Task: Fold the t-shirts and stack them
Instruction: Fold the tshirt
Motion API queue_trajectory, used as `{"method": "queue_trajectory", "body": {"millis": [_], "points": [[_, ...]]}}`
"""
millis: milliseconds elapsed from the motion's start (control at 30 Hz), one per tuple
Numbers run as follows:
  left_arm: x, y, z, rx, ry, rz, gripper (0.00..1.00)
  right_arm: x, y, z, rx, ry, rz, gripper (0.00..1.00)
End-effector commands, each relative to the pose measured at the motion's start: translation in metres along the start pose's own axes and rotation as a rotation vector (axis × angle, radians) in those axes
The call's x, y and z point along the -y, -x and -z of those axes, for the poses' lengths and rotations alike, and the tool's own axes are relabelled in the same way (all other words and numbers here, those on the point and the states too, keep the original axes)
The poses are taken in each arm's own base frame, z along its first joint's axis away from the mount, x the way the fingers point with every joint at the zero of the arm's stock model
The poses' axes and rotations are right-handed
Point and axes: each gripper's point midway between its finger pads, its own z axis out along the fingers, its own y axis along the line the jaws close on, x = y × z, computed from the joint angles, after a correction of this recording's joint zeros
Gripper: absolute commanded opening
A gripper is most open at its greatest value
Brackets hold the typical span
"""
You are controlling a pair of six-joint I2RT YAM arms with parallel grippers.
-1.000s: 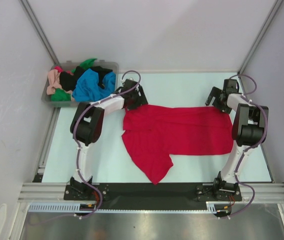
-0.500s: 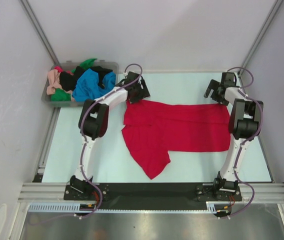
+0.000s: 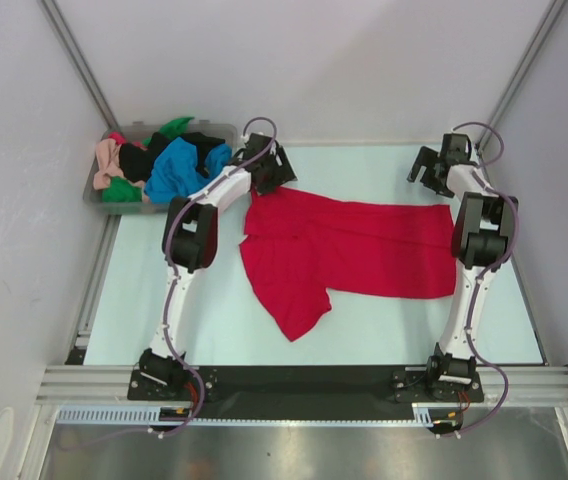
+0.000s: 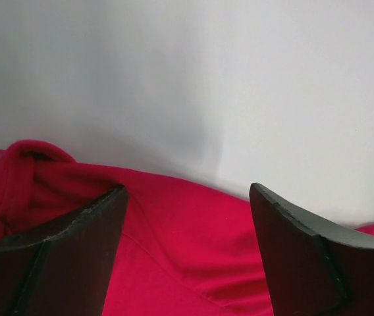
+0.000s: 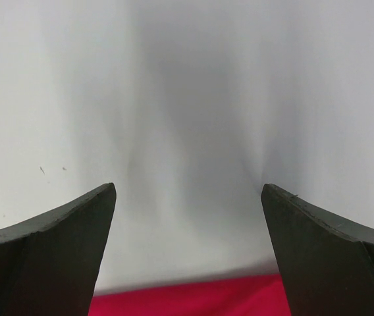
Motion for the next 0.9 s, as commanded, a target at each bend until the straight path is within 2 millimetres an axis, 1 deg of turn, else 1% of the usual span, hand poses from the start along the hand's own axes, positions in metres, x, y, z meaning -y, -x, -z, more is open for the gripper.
{"method": "queue_trajectory", "body": {"millis": [0,67,100,167,200,233,300,333,367,400,433,467,533,567,633,667,733,767,800,867], "points": [[-0.020,0.014,-0.012,0.020,0.032,0.020,0.82,-0.004,0.004,0.007,-0.030,0.013,-0.001,1.00],[-0.017,0.015,-0.009,0.023,0.026,0.000,0.82,-0.005,0.019,0.024,0.002,0.012,-0.008,1.00],[-0.017,0.015,-0.008,0.025,0.030,-0.009,0.82,-0.006,0.035,0.044,0.040,0.005,-0.015,1.00],[-0.015,0.016,-0.005,0.033,0.031,-0.035,0.82,-0.007,0.038,0.066,0.047,-0.008,-0.020,1.00],[-0.015,0.015,-0.004,0.032,0.032,-0.043,0.82,-0.011,0.049,0.090,0.080,-0.006,-0.016,1.00],[-0.013,0.016,-0.003,0.037,0.031,-0.051,0.82,-0.010,0.034,0.094,0.051,-0.010,-0.009,1.00],[-0.011,0.017,-0.001,0.039,0.025,-0.069,0.82,-0.001,0.029,0.109,0.053,-0.066,0.004,1.00],[-0.009,0.016,0.000,0.038,0.019,-0.079,0.82,0.003,0.021,0.118,0.043,-0.077,0.009,1.00],[-0.010,0.017,0.001,0.038,0.020,-0.084,0.82,0.005,0.015,0.125,0.030,-0.086,0.015,0.99],[-0.009,0.017,0.001,0.038,0.016,-0.087,0.82,0.010,0.009,0.128,0.019,-0.115,0.021,0.99],[-0.009,0.017,0.002,0.038,0.014,-0.092,0.82,0.014,0.008,0.134,0.021,-0.130,0.029,0.99],[-0.010,0.016,0.002,0.034,0.015,-0.095,0.82,0.025,-0.009,0.132,-0.020,-0.157,0.029,0.99],[-0.008,0.016,0.004,0.034,0.010,-0.101,0.82,0.036,-0.021,0.130,-0.049,-0.169,0.014,0.98],[-0.010,0.014,0.004,0.029,0.010,-0.107,0.82,0.044,-0.033,0.126,-0.082,-0.178,0.001,0.96],[-0.009,0.014,0.005,0.027,0.005,-0.113,0.82,0.057,-0.040,0.119,-0.105,-0.176,-0.022,0.90],[-0.010,0.012,0.005,0.021,0.008,-0.113,0.82,0.061,-0.045,0.111,-0.124,-0.166,-0.016,0.88],[-0.011,0.011,0.005,0.019,0.010,-0.114,0.82,0.063,-0.044,0.104,-0.133,-0.156,-0.018,0.85],[-0.011,0.011,0.005,0.019,0.010,-0.114,0.82,0.064,-0.046,0.100,-0.143,-0.157,-0.006,0.84],[-0.012,0.010,0.005,0.016,0.012,-0.113,0.82,0.065,-0.050,0.093,-0.159,-0.157,0.002,0.81],[-0.013,0.009,0.005,0.017,0.015,-0.113,0.82,0.062,-0.049,0.087,-0.164,-0.160,0.024,0.79]]}}
